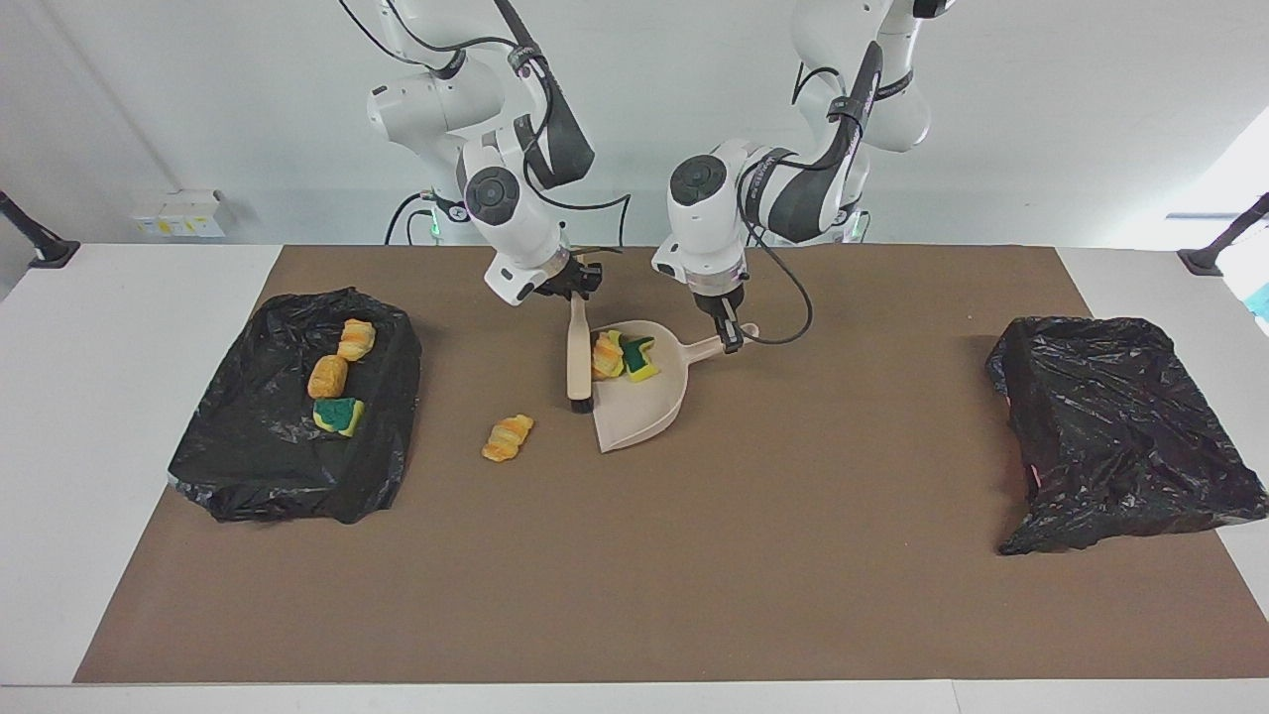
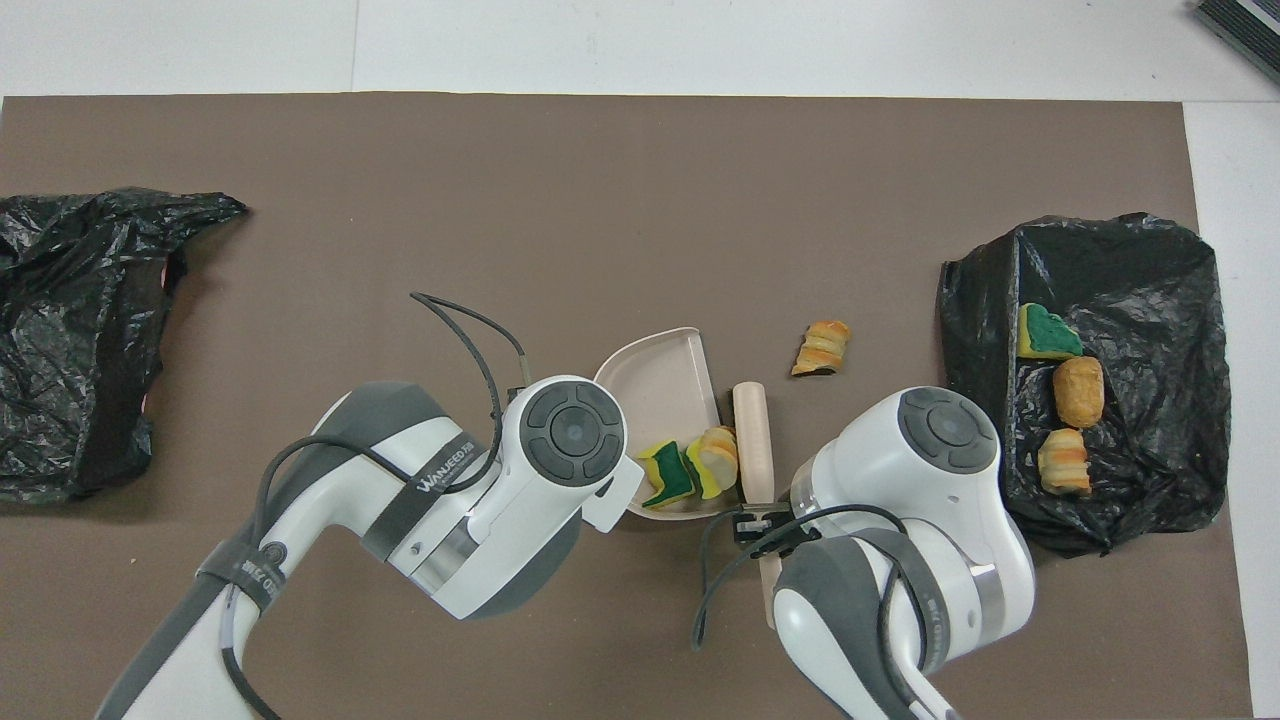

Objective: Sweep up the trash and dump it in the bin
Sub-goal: 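Sweep the sponge and bread into the dustpan with the right gripper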

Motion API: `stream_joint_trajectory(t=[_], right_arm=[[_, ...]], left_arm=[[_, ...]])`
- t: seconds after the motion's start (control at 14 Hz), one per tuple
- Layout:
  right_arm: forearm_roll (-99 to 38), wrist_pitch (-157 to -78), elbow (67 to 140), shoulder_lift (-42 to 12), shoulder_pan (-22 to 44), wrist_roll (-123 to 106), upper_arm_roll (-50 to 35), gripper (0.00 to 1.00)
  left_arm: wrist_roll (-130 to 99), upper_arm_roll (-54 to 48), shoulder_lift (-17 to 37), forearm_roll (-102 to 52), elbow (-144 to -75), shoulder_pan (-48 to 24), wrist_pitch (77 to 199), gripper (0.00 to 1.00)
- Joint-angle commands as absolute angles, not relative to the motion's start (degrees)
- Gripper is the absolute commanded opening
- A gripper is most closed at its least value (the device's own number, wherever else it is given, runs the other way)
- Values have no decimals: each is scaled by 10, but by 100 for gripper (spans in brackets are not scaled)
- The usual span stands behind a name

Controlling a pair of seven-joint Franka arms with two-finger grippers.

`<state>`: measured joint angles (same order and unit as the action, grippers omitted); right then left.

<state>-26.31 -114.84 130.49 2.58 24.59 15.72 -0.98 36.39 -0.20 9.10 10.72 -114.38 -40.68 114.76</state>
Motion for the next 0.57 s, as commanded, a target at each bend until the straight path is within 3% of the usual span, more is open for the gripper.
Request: stream_joint_trajectory(t=[0.0, 0.21, 0.36, 0.5], right_arm=[[-275, -1098, 1239, 22, 239, 194, -10, 0], [-130, -1011, 1168, 18, 229, 208, -8, 0], [-22, -1004, 1169, 18, 228, 186, -8, 0], [14, -1014, 1164, 3, 176, 94, -5, 0]], left_arm=[[357, 3, 81, 112, -1166, -418, 1178, 0], [362, 4, 83, 112, -1163, -409, 1184, 0], [363, 4, 89, 112, -1160, -394, 1184, 0], [356, 4, 91, 102, -1158, -384, 1182, 0]])
